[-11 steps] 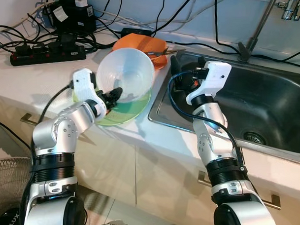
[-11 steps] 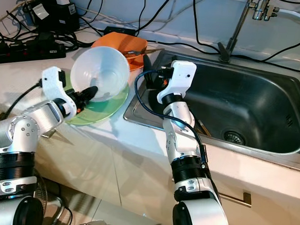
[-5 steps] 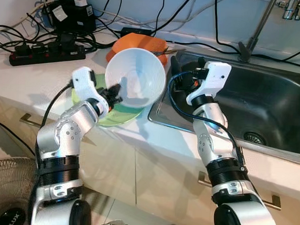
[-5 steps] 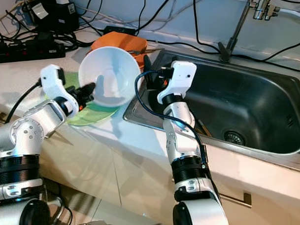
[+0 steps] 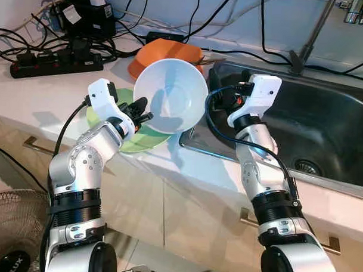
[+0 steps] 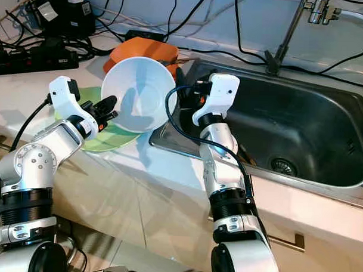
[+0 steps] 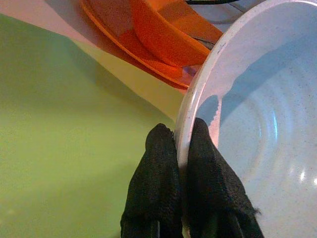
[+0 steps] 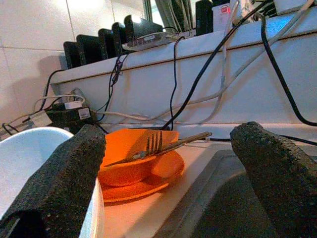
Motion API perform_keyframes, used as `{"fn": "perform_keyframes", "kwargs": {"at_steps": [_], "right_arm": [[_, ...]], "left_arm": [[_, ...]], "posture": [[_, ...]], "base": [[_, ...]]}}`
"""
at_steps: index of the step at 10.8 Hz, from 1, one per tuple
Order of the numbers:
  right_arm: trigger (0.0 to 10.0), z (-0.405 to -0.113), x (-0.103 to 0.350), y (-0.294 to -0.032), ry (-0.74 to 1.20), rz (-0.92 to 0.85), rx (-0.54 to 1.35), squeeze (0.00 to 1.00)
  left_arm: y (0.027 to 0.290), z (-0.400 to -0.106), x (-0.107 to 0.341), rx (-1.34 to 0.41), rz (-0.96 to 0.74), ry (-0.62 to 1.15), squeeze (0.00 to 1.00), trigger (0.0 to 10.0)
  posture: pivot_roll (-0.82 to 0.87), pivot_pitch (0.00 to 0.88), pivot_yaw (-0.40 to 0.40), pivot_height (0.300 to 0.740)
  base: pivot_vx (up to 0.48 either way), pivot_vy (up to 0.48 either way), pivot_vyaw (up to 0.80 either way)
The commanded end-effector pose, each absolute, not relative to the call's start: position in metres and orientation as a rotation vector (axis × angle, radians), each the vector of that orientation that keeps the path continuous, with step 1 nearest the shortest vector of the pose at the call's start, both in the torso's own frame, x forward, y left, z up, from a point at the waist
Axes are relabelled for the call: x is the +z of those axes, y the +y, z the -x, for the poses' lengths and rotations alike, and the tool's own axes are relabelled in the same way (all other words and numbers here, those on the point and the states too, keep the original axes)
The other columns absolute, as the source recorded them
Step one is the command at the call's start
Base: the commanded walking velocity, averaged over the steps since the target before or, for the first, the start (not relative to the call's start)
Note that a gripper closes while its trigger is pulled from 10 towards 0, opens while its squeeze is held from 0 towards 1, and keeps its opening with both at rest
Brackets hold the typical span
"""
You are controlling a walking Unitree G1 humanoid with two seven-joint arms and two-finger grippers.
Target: Kitchen organization
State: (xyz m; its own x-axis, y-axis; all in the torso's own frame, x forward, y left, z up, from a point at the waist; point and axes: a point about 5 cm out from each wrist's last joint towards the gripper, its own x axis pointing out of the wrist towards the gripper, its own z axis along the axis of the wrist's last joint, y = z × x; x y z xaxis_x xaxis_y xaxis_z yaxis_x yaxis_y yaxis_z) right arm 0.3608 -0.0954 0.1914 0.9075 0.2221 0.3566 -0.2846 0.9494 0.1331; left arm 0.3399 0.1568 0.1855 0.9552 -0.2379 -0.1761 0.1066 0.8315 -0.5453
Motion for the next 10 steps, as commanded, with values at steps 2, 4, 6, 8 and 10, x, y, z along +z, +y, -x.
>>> {"fn": "perform_keyframes", "kwargs": {"at_steps": [2,4,6,8,10], "right_arm": [[10.0,-0.361,0.198,-0.103,-0.366,-0.188,0.239,0.0],[10.0,-0.362,0.202,-0.105,-0.375,-0.202,0.232,0.0],[10.0,-0.363,0.22,-0.107,-0.413,-0.261,0.261,0.0],[10.0,-0.363,0.231,-0.11,-0.431,-0.346,0.27,0.0],[10.0,-0.354,0.239,-0.105,-0.433,-0.422,0.417,0.0]], "left_arm": [[0.161,-0.339,0.206,-0.173,0.599,0.094,0.0,4.9],[0.165,-0.341,0.218,-0.157,0.602,0.007,0.0,10.0],[0.166,-0.342,0.23,-0.142,0.58,-0.083,0.0,10.0],[0.162,-0.343,0.235,-0.154,0.556,-0.11,0.0,10.0],[0.155,-0.346,0.239,-0.17,0.524,-0.139,0.0,10.0]], "posture": [[0.09,0.0,-0.023,0.74],[0.09,0.0,-0.024,0.74],[0.08,0.0,-0.025,0.74],[0.08,0.0,-0.023,0.74],[0.06,0.0,-0.022,0.74]], "base": [[0.0,0.0,0.0],[0.0,0.0,0.0],[0.0,0.0,0.0],[0.0,0.0,0.0],[0.0,0.0,0.0]]}}
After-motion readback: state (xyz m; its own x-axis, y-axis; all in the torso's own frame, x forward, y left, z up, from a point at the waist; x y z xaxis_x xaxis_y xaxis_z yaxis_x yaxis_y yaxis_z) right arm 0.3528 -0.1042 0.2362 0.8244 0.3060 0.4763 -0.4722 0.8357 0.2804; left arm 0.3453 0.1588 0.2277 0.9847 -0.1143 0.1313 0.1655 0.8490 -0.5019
